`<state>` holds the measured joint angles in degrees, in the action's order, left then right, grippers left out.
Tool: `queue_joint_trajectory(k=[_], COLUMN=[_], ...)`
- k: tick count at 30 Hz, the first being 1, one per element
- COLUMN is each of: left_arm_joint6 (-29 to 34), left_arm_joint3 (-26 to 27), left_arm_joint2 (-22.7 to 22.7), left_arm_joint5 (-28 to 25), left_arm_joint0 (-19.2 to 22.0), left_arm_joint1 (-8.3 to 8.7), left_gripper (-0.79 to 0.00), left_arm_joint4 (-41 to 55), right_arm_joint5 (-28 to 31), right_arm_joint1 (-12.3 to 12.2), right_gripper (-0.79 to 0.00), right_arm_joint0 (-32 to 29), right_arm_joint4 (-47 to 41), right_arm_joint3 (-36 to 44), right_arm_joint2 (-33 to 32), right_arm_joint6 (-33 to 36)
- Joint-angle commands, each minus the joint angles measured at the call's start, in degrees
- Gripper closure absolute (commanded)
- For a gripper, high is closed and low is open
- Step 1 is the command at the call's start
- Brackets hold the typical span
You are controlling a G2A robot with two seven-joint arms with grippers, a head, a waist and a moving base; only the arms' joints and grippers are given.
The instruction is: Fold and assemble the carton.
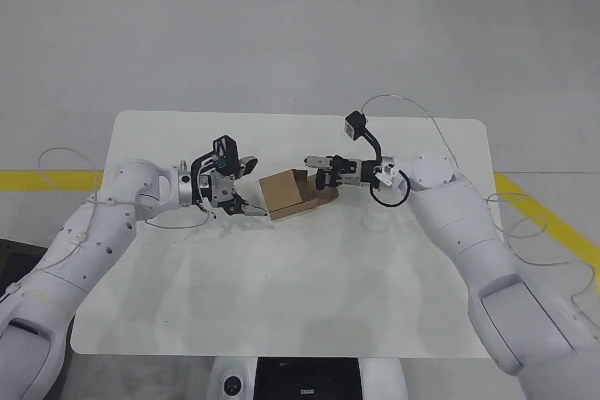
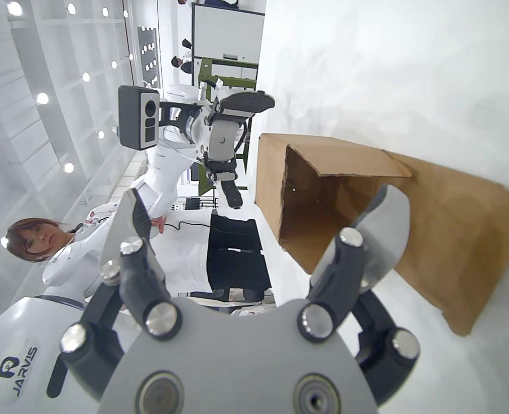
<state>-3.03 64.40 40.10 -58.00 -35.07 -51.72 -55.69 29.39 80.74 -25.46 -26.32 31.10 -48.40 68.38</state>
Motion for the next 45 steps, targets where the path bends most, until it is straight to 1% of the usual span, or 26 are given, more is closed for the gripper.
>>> queue_joint_trajectory(k=[1,2,6,12,17,20,24,28,33,39,45], left_arm_joint6=[1.3,2.0,4.6,6.6,8.7,10.6,12.8,14.0,15.2,15.6,15.6], left_arm_joint3=[-1.1,-1.3,-0.4,1.3,2.8,2.8,3.0,2.5,2.4,0.9,-1.4], left_arm_joint2=[-0.4,-0.4,-0.4,0.6,1.4,1.7,1.9,1.9,1.4,1.0,0.7], left_arm_joint5=[0.0,0.1,0.3,0.4,3.1,5.8,8.0,8.9,8.3,7.5,5.6], left_arm_joint0=[0.1,0.1,-0.2,-1.9,-3.6,-4.1,-4.2,-3.9,-3.4,-2.3,-1.0], left_arm_joint1=[-0.36,-0.54,-0.88,-0.74,-0.65,-0.81,-1.27,-1.90,-2.72,-3.72,-4.60], left_gripper=[-0.785,-0.785,-0.785,-0.785,-0.785,-0.785,-0.785,-0.785,-0.785,-0.785,-0.785], left_arm_joint4=[2.1,3.0,4.2,5.2,4.9,5.4,7.0,9.4,10.4,10.4,9.5], right_arm_joint5=[-0.9,-1.5,-4.2,-8.5,-13.3,-15.6,-18.3,-19.5,-19.2,-17.1,-13.9], right_arm_joint1=[-0.9,-1.3,-3.0,-5.3,-7.2,-8.2,-8.9,-9.1,-8.5,-7.3,-5.7], right_gripper=[-0.074,-0.003,0.000,0.000,0.000,0.000,0.000,0.000,0.000,0.000,0.000], right_arm_joint0=[-0.6,-0.9,-2.5,-6.3,-10.4,-12.8,-15.8,-17.2,-16.6,-13.9,-10.5], right_arm_joint4=[1.1,1.9,4.9,8.1,11.2,14.5,16.4,17.4,17.7,17.3,15.3], right_arm_joint3=[1.7,2.6,6.8,14.5,21.4,24.4,27.7,29.7,29.2,25.6,21.0], right_arm_joint2=[-1.0,-1.3,-3.0,-5.8,-7.7,-8.6,-9.5,-9.4,-7.9,-5.5,-2.5], right_arm_joint6=[0.4,0.7,1.4,1.5,3.6,2.4,-0.5,-2.5,-5.1,-6.3,-4.5])
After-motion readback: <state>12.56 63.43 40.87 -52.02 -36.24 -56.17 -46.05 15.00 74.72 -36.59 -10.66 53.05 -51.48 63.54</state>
